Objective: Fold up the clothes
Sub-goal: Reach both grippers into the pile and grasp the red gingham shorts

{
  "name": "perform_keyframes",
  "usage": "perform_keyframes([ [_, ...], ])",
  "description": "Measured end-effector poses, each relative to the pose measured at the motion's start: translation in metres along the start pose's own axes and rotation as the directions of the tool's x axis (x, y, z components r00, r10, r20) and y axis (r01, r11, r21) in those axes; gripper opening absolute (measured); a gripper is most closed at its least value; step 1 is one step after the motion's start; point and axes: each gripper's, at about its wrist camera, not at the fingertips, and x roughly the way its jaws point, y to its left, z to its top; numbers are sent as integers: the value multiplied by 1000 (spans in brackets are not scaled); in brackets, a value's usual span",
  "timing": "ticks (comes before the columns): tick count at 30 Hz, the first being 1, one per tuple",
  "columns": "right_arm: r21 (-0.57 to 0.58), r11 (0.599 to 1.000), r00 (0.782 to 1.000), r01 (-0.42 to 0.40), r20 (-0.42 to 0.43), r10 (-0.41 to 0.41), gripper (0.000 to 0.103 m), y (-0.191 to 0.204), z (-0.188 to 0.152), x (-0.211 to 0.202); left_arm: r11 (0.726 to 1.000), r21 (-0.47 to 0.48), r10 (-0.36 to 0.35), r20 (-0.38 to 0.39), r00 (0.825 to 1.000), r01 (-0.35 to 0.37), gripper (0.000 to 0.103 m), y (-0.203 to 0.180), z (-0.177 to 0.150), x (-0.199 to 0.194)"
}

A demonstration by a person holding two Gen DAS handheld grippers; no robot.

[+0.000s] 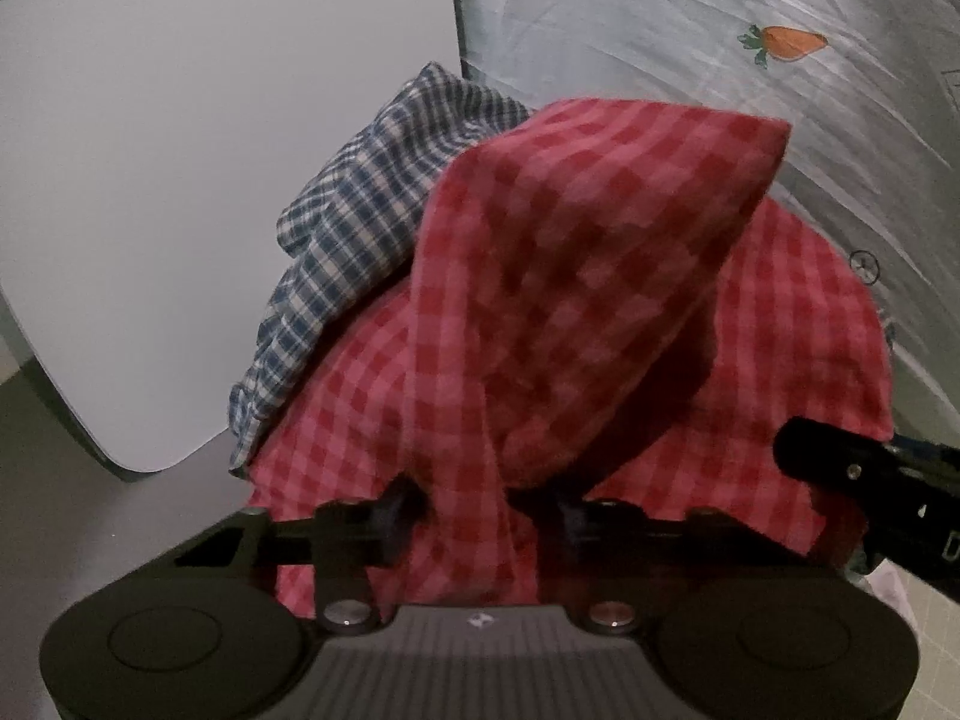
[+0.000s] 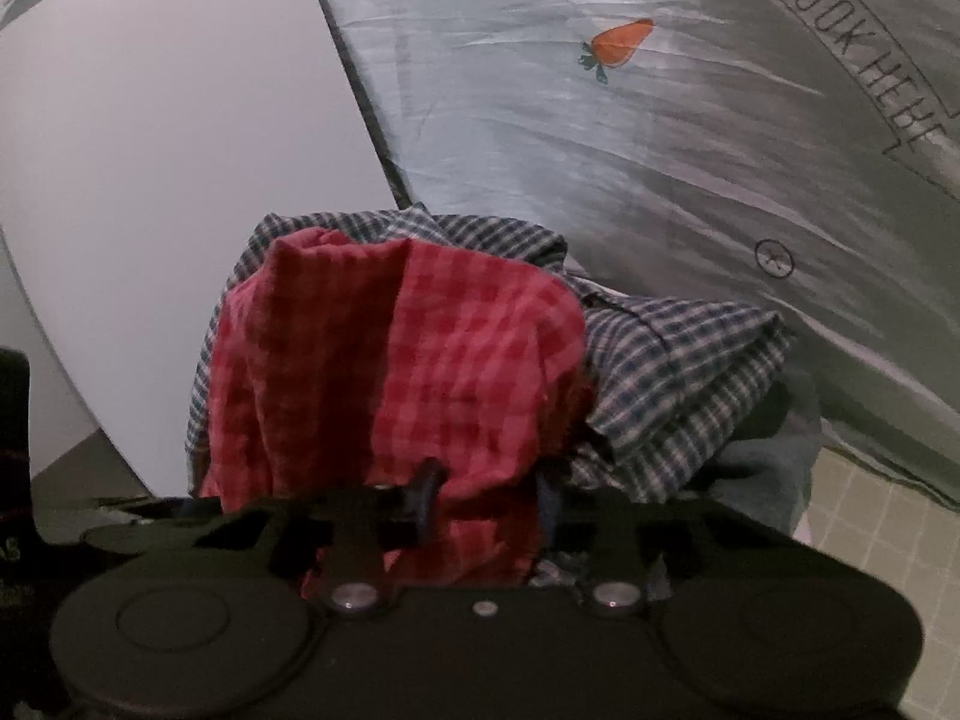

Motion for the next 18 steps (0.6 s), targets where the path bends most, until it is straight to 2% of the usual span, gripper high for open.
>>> perform_keyframes([
  [1,4,1000,1000,-3,2,3,18,-2,-1,-3,1000,2,2,2,1000,-2,35,-1,0,-2],
  [2,6,1000,1000,-3,6,3,12,-3,-1,-6,1000,7,1,4,1000,-1,31,-2,0,-4],
  [5,4,1000,1000,0,22,0,8,-3,-2,-16,1000,16,-3,11,1000,3,27,-4,2,-11],
  [8,-6,1000,999,12,39,-11,7,-2,-5,-28,1000,20,-6,20,1000,6,19,-7,1,-21],
  [12,4,999,998,36,52,-36,6,-2,-10,-48,999,26,-25,32,999,24,16,-6,-2,-42],
  [18,30,993,989,112,90,-114,6,-5,-24,-100,993,56,-108,45,993,106,10,-20,-12,-81],
])
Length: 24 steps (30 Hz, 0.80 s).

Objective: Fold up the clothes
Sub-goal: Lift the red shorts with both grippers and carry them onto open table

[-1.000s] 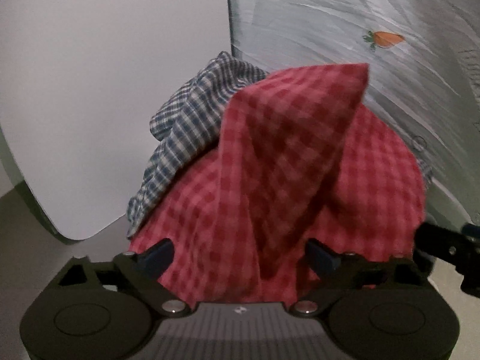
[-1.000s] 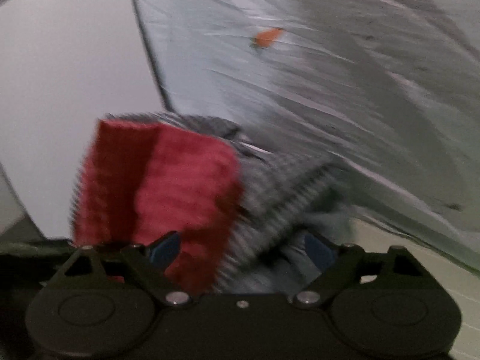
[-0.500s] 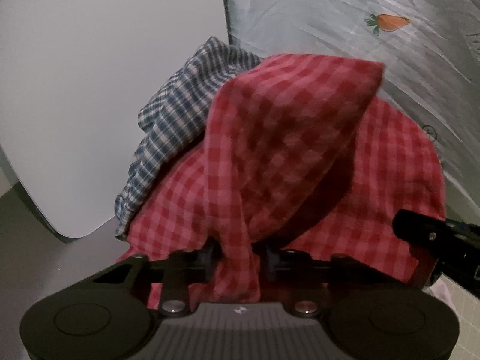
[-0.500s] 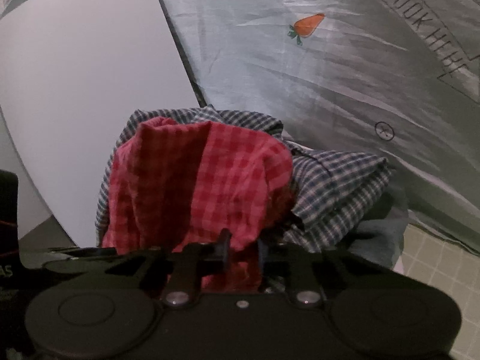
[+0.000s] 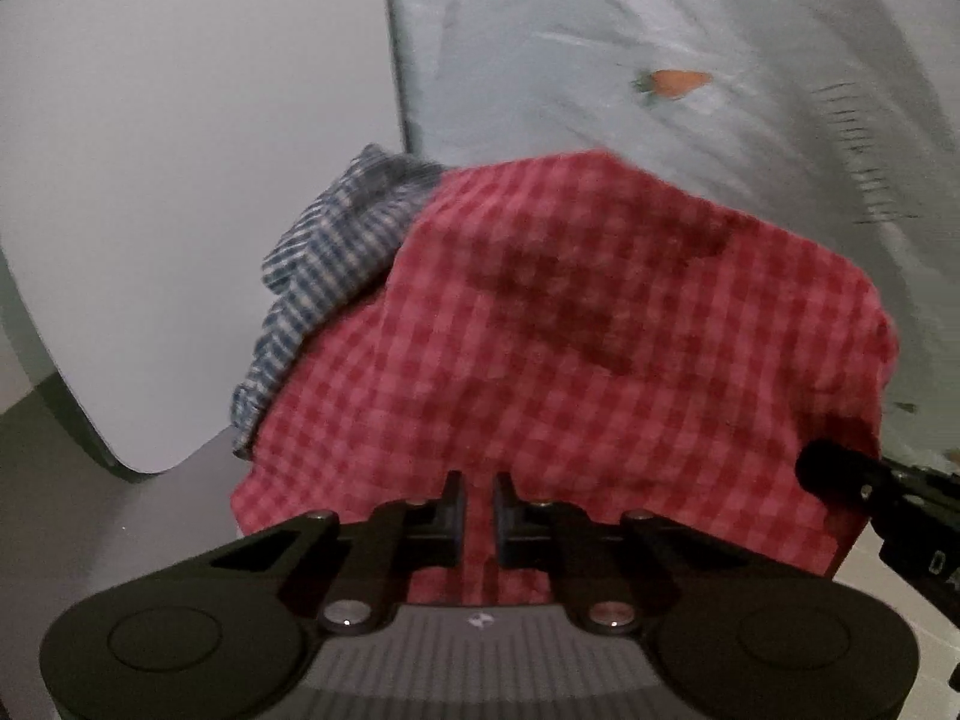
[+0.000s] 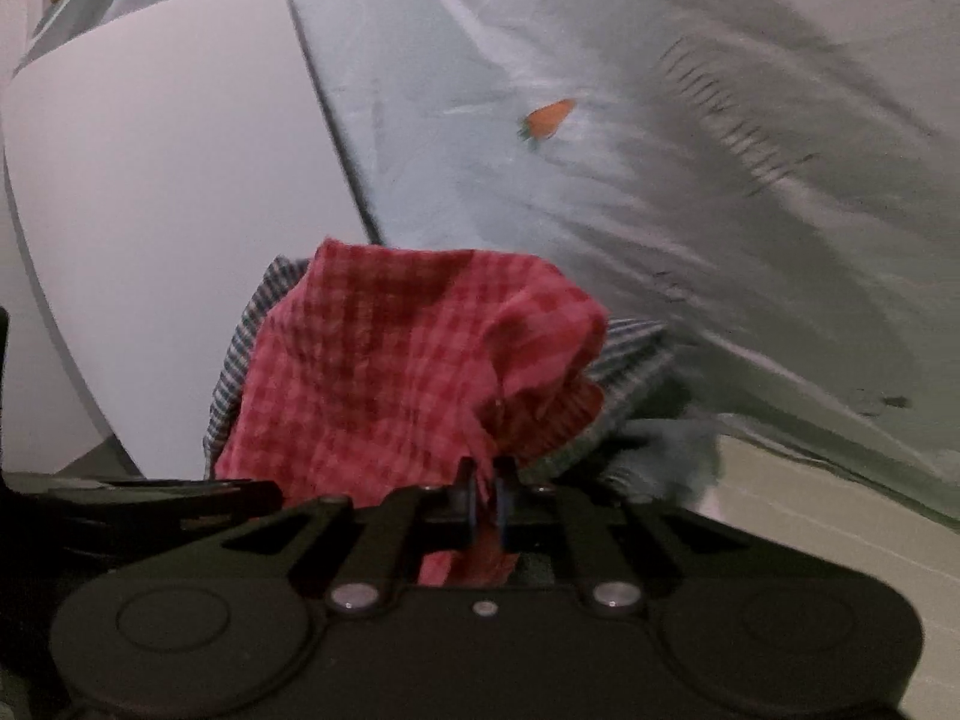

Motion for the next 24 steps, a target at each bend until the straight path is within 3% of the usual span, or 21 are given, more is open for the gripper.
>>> perform_keyframes([
  [8,68,985,986,161,35,-164,6,-30,-38,-98,984,92,-153,1,988,152,10,-41,-46,-72],
  [14,153,946,957,285,11,-290,6,-63,-93,-178,933,178,-300,-102,949,314,10,-88,-106,-114],
  [20,237,868,899,437,-80,-431,6,-106,-162,-245,856,272,-394,-208,895,439,10,-136,-171,-149],
  [24,302,783,839,544,-167,-518,6,-138,-208,-284,826,294,-414,-262,872,480,11,-154,-203,-166],
])
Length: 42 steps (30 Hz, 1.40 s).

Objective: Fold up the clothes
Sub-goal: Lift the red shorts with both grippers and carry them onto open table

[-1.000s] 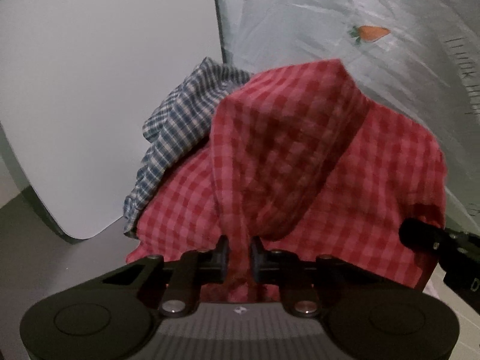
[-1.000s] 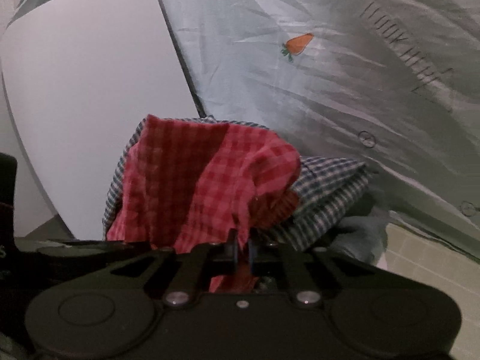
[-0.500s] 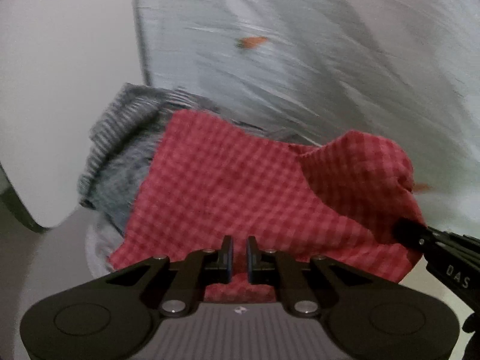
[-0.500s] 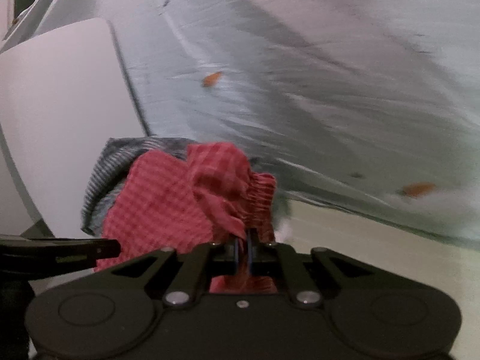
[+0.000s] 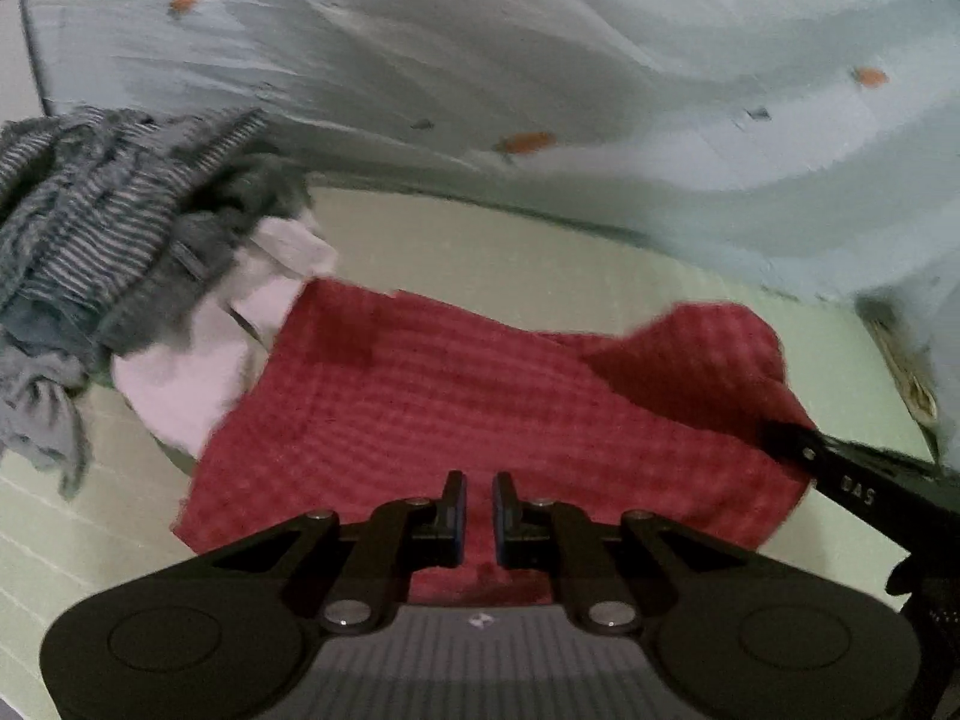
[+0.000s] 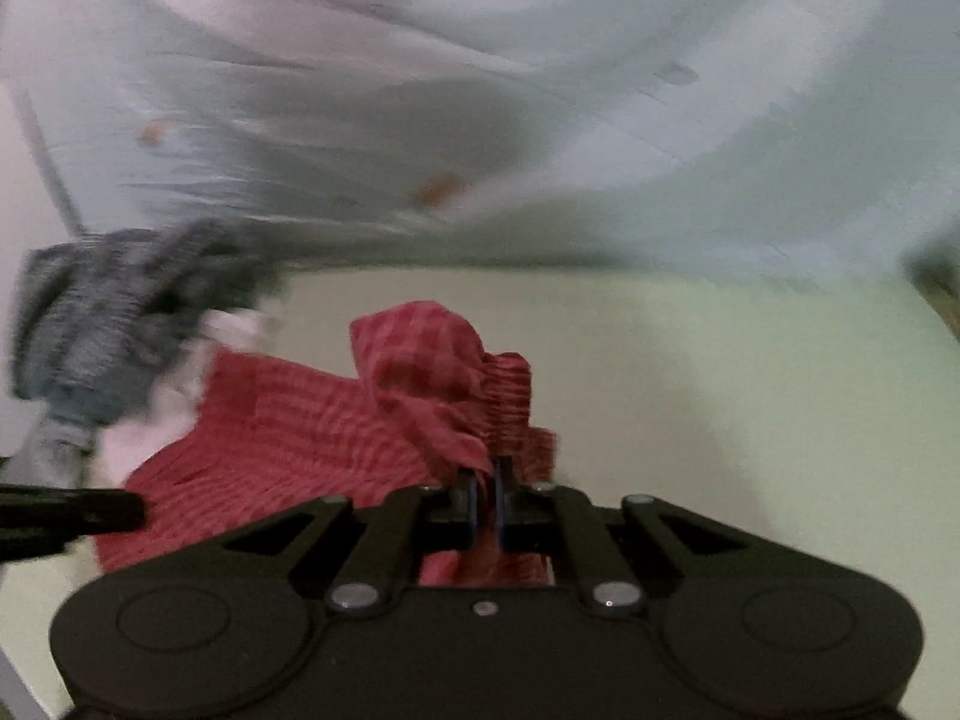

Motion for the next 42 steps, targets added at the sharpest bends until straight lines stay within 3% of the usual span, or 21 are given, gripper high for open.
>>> perform_keyframes([
  [7,105,982,987,158,-31,-155,7,-80,-29,-20,1000,-21,-1,-24,1000,1,11,-32,-5,6],
  [14,101,972,971,212,92,-221,6,-113,-19,-33,1000,-26,16,-44,999,-17,12,-52,12,29],
  [17,115,948,942,297,127,-311,6,-138,-14,-30,999,-13,51,-66,996,-52,15,-57,16,43],
  [20,169,893,903,417,33,-427,7,-171,-13,-17,996,4,94,-98,991,-94,22,-56,18,59],
  [21,188,885,900,426,8,-436,8,-178,-14,-14,994,4,106,-111,988,-107,24,-54,18,65],
  [22,205,882,902,424,-8,-432,12,-182,-14,-12,993,4,119,-124,985,-119,28,-53,19,71],
  [24,231,881,909,412,-34,-415,36,-187,-15,-6,990,5,141,-148,979,-141,34,-49,22,82],
  [28,216,922,946,322,-58,-318,51,-164,-11,18,983,22,182,-177,967,-181,50,-37,31,104],
  [30,183,946,963,267,-80,-256,68,-149,-3,39,981,35,195,-178,965,-191,58,-31,39,116],
  [33,94,974,975,204,-107,-194,80,-123,5,72,979,61,205,-170,964,-197,69,-26,53,133],
  [37,52,971,955,232,-201,-217,80,-110,7,108,971,112,227,-173,958,-209,71,-20,70,162],
  [39,51,969,944,244,-241,-225,73,-107,5,118,968,145,230,-191,954,-205,71,-19,75,179],
  [42,65,971,943,232,-258,-208,23,-109,-3,115,960,196,241,-208,948,-201,60,-21,76,197],
])
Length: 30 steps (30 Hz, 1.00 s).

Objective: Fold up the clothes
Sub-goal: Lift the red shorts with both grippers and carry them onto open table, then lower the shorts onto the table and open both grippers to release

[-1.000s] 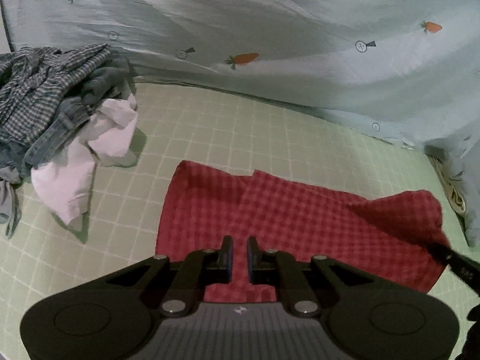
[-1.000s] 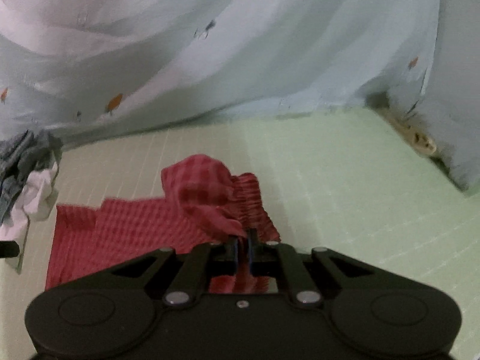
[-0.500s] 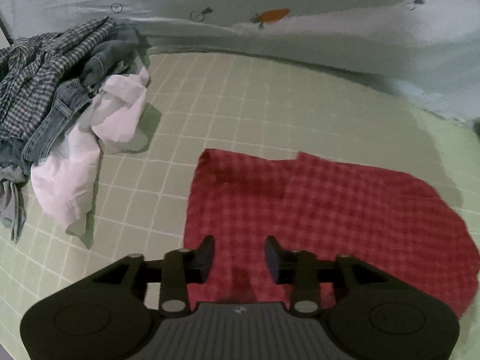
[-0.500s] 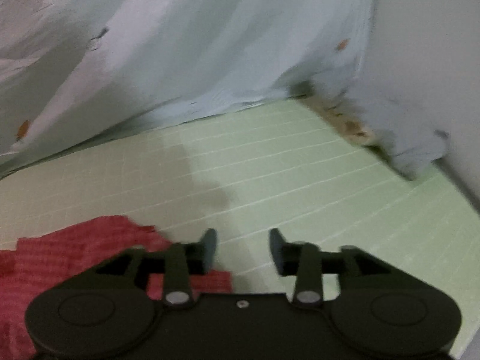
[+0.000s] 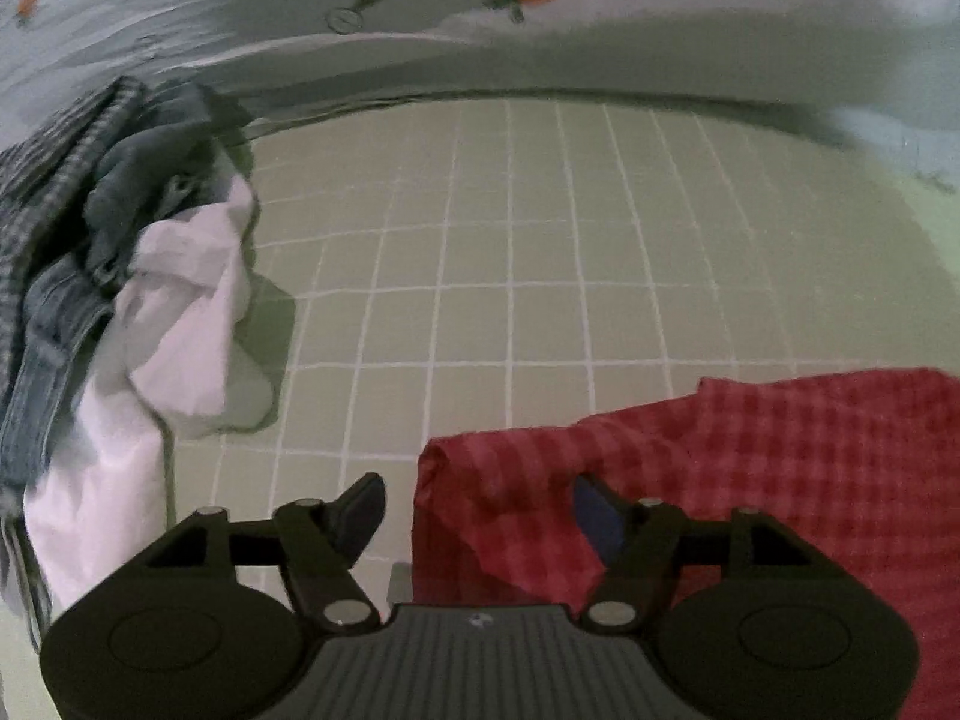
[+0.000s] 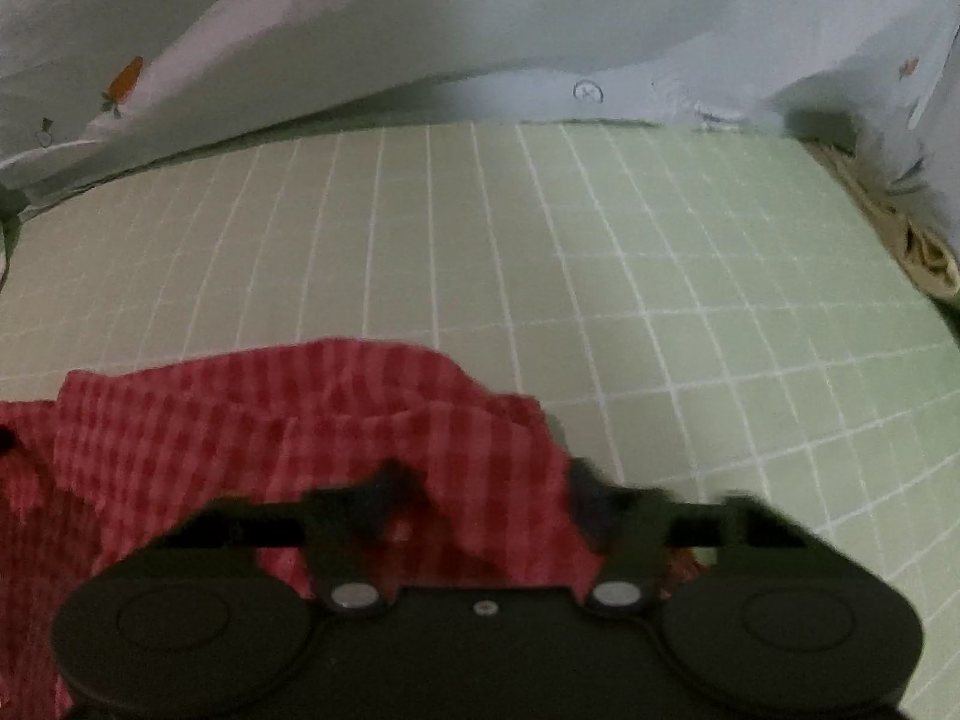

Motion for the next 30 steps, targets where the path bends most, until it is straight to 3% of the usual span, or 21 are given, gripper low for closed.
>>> perform_keyframes([
  [2,8,1000,1000,6,13,-6,16,-9,-3,-6,1000,20,-9,-16,1000,9,19,-2,1,7],
  [3,10,1000,1000,8,25,-9,12,-11,-4,-10,1000,14,-17,-23,1000,17,10,-2,0,9],
  [4,12,1000,999,10,37,-11,10,-13,-5,-15,1000,7,-25,-29,999,25,8,-1,0,11],
  [8,20,1000,996,12,86,-14,6,-23,3,-23,998,-51,-23,-11,1000,22,5,9,-3,4],
  [14,25,999,977,26,211,-31,5,-37,18,-49,991,-128,47,31,998,-42,5,42,-20,-30],
  [18,32,999,948,26,316,-35,4,-51,24,-72,979,-180,103,42,994,-94,5,66,-51,-60],
  [22,67,998,909,12,416,-39,4,-71,16,-102,958,-254,137,5,991,-131,5,82,-98,-87],
  [25,88,996,913,20,405,-54,4,-83,0,-108,946,-288,142,-47,989,-150,5,89,-140,-97],
  [30,120,988,967,98,223,-123,5,-97,-42,-88,935,-319,117,-129,985,-153,5,87,-199,-102],
])
